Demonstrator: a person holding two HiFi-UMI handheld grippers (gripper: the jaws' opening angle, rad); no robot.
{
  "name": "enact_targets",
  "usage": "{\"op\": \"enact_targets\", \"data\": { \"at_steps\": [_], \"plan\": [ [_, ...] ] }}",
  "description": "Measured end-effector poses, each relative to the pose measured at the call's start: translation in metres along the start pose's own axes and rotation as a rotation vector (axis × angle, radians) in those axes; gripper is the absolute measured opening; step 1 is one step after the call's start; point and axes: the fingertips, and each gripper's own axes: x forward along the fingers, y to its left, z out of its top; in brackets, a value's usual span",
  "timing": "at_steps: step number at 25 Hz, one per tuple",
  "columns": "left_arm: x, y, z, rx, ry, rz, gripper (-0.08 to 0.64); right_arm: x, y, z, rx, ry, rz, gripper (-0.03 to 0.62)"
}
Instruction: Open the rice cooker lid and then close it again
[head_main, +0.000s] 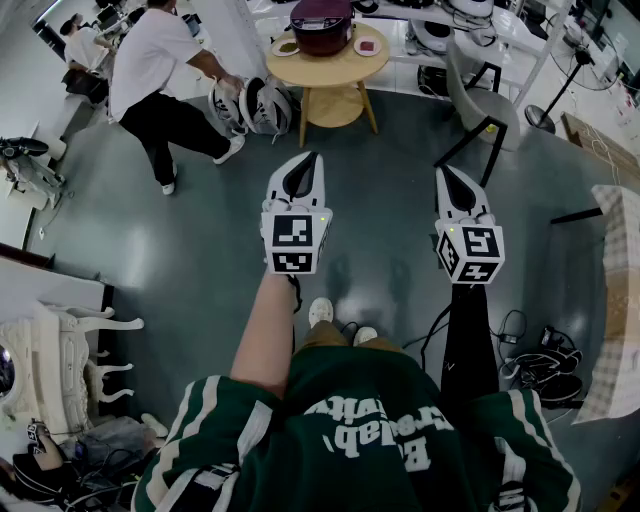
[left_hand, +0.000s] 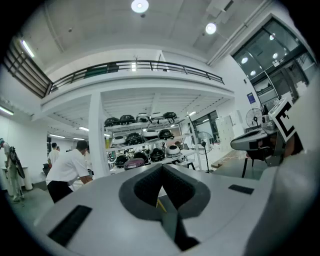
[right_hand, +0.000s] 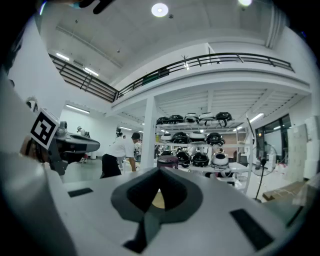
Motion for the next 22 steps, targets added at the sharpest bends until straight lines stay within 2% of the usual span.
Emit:
{"op": "enact_targets", "data": {
  "at_steps": [10, 16, 19, 22],
  "plan": [
    [-0.021, -0.03, 0.004, 0.022, 0.006, 0.014, 0.0, -0.029, -0.009, -0.007, -0.021, 0.01, 0.032, 0.005],
    [-0.024, -0.022, 0.003, 0.018, 0.017, 0.034, 0.0, -0.026, -0.015, -0.013, 0.012, 0.018, 0.02, 0.006],
    [-0.022, -0.016, 0.003, 0.006, 0.014, 0.029, 0.014, -0.017, -0.009, -0.012, 0.013, 0.015, 0.046, 0.059],
    [-0.012, -0.006, 0.004, 0.007, 0.0, 0.027, 0.09, 0.003, -0.004, -0.003, -0.003, 0.004, 0.068, 0.129]
  ]
}}
